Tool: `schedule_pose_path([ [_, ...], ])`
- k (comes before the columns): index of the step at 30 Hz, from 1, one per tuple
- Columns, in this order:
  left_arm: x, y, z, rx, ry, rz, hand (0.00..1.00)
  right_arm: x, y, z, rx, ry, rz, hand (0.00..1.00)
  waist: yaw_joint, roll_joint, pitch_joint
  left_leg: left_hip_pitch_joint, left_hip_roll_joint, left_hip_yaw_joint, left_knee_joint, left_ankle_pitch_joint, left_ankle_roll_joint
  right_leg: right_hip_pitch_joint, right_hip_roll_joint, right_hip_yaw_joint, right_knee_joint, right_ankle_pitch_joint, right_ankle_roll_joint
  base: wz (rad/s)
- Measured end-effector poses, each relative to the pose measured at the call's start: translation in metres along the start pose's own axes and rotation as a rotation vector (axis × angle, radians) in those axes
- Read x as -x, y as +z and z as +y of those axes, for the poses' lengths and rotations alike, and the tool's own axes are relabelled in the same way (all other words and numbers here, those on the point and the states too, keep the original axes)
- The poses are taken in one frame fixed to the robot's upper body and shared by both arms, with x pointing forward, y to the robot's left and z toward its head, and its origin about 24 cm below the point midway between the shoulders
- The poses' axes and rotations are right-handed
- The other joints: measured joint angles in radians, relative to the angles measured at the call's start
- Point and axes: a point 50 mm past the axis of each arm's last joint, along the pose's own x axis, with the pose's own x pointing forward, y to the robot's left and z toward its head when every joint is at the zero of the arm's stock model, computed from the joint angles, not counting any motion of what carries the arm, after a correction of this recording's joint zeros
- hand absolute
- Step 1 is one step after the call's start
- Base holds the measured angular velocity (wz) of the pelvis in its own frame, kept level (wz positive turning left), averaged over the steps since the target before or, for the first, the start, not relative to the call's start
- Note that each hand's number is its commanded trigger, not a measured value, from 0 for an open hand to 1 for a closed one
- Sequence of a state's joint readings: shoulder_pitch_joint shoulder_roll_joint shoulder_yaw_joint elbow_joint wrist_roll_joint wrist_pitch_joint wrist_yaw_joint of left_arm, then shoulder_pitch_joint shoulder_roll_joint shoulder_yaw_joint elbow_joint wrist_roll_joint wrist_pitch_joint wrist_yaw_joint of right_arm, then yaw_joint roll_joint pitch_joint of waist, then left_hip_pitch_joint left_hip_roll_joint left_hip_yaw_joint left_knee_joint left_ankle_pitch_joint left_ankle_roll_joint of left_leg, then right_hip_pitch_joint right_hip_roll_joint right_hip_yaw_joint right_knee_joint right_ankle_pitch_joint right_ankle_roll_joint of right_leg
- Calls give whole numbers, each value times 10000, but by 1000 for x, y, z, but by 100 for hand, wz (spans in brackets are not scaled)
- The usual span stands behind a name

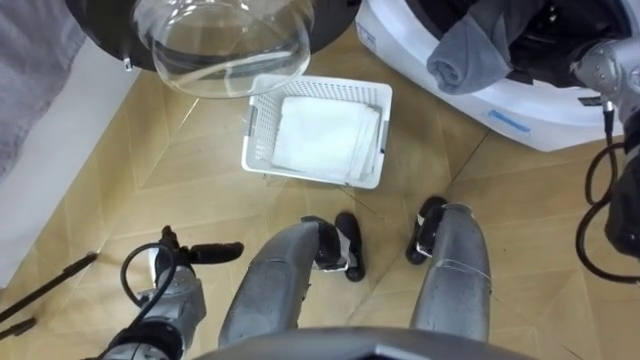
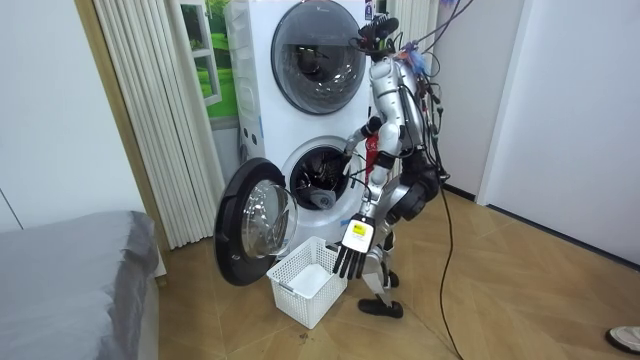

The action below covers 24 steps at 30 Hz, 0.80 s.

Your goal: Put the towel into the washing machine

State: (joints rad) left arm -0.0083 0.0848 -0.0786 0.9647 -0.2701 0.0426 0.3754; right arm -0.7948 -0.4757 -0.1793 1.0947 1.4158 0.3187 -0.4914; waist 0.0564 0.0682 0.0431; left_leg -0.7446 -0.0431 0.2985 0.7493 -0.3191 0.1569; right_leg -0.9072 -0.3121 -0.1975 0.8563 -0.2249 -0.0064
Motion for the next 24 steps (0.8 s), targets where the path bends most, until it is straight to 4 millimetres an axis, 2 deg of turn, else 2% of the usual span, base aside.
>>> schedule_pose_path([
  [3,0,-3,1,-40,-129,127,0,-4,-3,-14,-65,-187,110,0,125,-3,6,524,82,5,-345,17,-14,569,177,-74,-421,64,85,-8],
  [5,0,-5,2,-92,-210,208,0,-7,-6,-27,-267,-112,261,0,214,-2,4,879,118,0,-623,47,-43,959,265,-154,-736,153,61,-12],
  [8,-2,-11,5,-211,-472,444,0,-14,-9,-59,-536,-152,105,0,228,-15,10,1570,136,-2,-1243,124,-86,1711,365,-370,-1327,221,143,3],
  [10,-3,-17,10,-348,-625,693,0,-17,-11,-96,-823,-458,-59,0,230,-38,10,2211,173,-4,-1830,191,-147,2437,492,-584,-1916,284,247,9],
  [11,-3,-20,12,-373,-643,803,0,-18,-13,-107,-935,-607,-97,0,246,-38,9,2395,201,-8,-1977,204,-167,2648,581,-585,-2114,314,282,-6],
  [12,-3,-26,18,-411,-647,1052,0,-18,-19,-131,-1217,-948,-138,0,251,-91,-13,2738,250,-6,-2269,223,-202,3007,736,-597,-2474,371,336,-13],
  [13,-4,-32,27,-470,-612,1240,0,-17,-28,-156,-1167,-1237,-20,0,187,-202,-76,3041,254,-18,-2615,258,-261,3314,833,-653,-2778,404,377,-14],
  [14,-4,-34,32,-401,-555,1321,0,-15,-34,-171,-1084,-1461,72,0,167,-251,-104,3196,278,-28,-2731,275,-289,3486,901,-690,-2937,424,391,-10],
  [16,-5,-42,47,-295,-364,1625,0,-6,-50,-222,-673,-2599,292,0,114,-401,-217,3811,392,-50,-3118,336,-391,4242,1163,-819,-3615,532,435,-9],
  [17,-5,-44,50,-297,-347,1697,0,-2,-52,-235,-340,-2972,292,0,67,-417,-232,3964,413,-50,-3172,341,-400,4431,1215,-812,-3755,542,451,-12],
  [19,-2,-55,60,-238,-333,2001,0,17,-54,-283,1690,-4279,287,0,25,-548,-339,4734,468,-33,-3659,387,-478,5233,1465,-766,-4416,608,547,-24],
  [20,-1,-58,63,-273,-336,2082,0,23,-55,-294,2259,-4587,380,0,9,-585,-374,4916,486,-62,-3775,399,-498,5433,1547,-740,-4602,639,547,-36],
  [21,0,-63,68,-318,-360,2251,0,32,-59,-312,3752,-5064,768,0,-46,-636,-447,5175,529,-226,-3930,425,-543,5777,1711,-731,-4964,736,541,-28],
  [22,1,-68,71,-382,-409,2428,0,41,-64,-327,5123,-5452,1267,0,-221,-682,-482,5468,537,-439,-4170,469,-616,6145,1808,-774,-5323,790,531,-20],
  [24,2,-72,71,-387,-581,2635,0,52,-72,-344,6613,-5887,1953,0,-403,-689,-478,5964,580,-522,-4575,531,-721,6668,1958,-797,-5808,892,527,-12],
])
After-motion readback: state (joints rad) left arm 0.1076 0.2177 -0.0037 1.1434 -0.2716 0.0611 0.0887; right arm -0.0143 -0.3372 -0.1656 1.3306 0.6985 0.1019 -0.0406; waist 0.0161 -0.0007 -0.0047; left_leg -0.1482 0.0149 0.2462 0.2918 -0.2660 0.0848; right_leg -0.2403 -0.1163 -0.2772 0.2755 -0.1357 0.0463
